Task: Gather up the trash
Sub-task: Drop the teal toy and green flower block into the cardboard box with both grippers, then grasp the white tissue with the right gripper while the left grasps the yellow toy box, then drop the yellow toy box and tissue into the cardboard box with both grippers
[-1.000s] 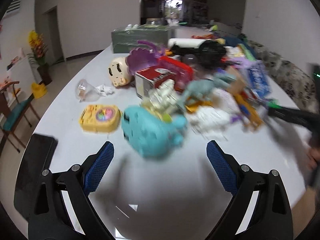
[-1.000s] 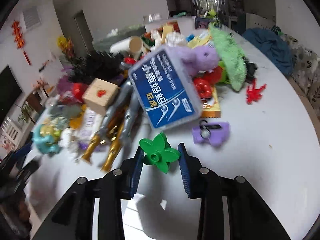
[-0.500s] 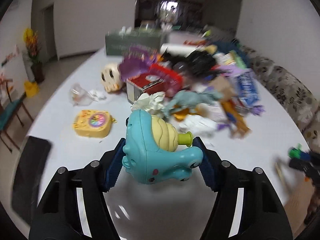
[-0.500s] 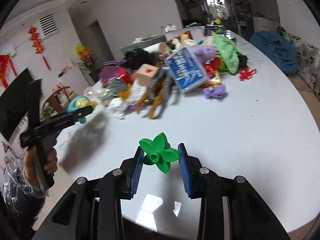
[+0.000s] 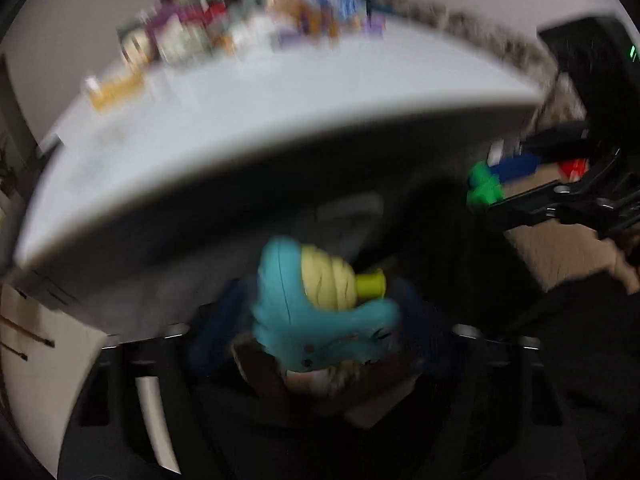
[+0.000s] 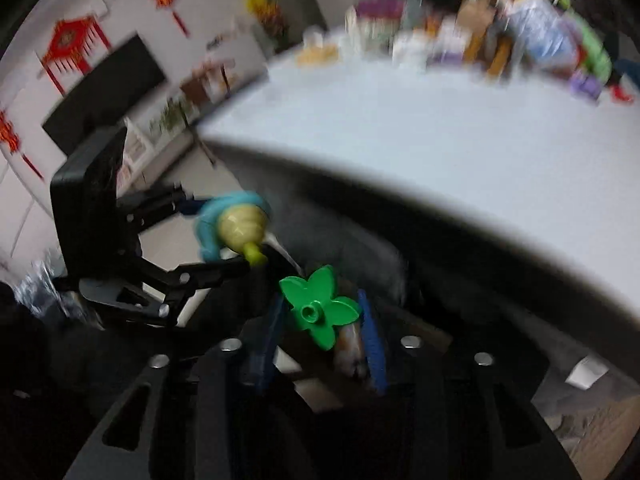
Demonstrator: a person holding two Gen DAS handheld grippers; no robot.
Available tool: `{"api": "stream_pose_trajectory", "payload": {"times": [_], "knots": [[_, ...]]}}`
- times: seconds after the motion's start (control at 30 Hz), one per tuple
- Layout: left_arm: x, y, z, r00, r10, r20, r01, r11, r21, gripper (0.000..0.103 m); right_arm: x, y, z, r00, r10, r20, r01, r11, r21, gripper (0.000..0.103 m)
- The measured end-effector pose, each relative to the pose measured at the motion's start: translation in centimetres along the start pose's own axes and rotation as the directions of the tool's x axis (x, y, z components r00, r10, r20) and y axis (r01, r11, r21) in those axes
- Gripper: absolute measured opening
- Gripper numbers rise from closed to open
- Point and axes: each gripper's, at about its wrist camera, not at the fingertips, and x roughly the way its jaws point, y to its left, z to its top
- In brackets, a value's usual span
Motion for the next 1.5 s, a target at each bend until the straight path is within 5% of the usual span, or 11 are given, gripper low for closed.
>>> {"api": "stream_pose_trajectory", "payload": {"times": [0.17, 0.33, 0.47, 0.63, 0.73, 0.77, 0.87, 1.17, 1.27, 1.33, 1.5], "knots": [[3.0, 0.6, -1.2, 0.995, 0.062, -0.084, -0.062, 0.998, -0.001, 0.091, 0.3, -0.2, 0.3, 1.0, -0.016, 0.016, 0.016, 1.0, 0.008, 0.065], [-0.4, 2.0, 0.7, 0.999, 0.042, 0.034, -0.04, 0.998, -0.044, 0.091, -4.0, 0.8, 7.1, 0.973, 0.006, 0.23, 0.014, 0.996, -0.083, 0.069], [-3.4, 4.0, 3.6, 0.989, 0.057, 0.139, -0.043, 0.994, -0.1, 0.091, -3.7, 1.0, 13.9, 0.95, -0.026, 0.31, 0.074, 0.987, -0.141, 0.069], [-5.9, 7.1, 6.4, 0.967, 0.104, 0.233, -0.058, 0.979, -0.195, 0.091, 1.2, -1.3, 21.8, 0.943, -0.196, 0.269, 0.248, 0.953, -0.175, 0.067], [-5.9, 9.9, 8.8, 0.958, 0.166, 0.236, -0.091, 0.95, -0.298, 0.091, 5.1, -4.4, 23.8, 0.955, -0.25, 0.159, 0.273, 0.952, -0.141, 0.047], [-5.9, 10.8, 9.4, 0.957, 0.177, 0.231, -0.096, 0.942, -0.323, 0.091, 6.1, -5.1, 24.0, 0.962, -0.247, 0.113, 0.26, 0.958, -0.12, 0.025], [-4.8, 13.9, 11.9, 0.948, 0.222, 0.23, -0.121, 0.914, -0.387, 0.091, 6.0, -5.4, 23.6, 0.966, -0.231, 0.114, 0.242, 0.966, -0.096, 0.022], [3.7, 20.4, 19.3, 0.931, 0.364, -0.007, -0.33, 0.835, -0.441, 0.091, 0.5, -7.5, 16.3, 0.978, -0.147, 0.148, 0.144, 0.989, 0.031, 0.022], [5.9, 22.0, 19.7, 0.945, 0.323, -0.057, -0.312, 0.829, -0.464, 0.09, -0.7, -8.2, 14.3, 0.977, -0.146, 0.155, 0.138, 0.989, 0.058, 0.022], [5.2, 22.0, 19.5, 0.944, 0.33, -0.033, -0.305, 0.826, -0.474, 0.068, -1.3, -8.5, 13.4, 0.977, -0.144, 0.161, 0.134, 0.988, 0.071, 0.022], [3.5, 19.3, 17.9, 0.962, 0.274, 0.012, -0.242, 0.87, -0.43, 0.067, -2.3, -8.3, 12.3, 0.972, -0.139, 0.188, 0.123, 0.988, 0.094, 0.022]]}}
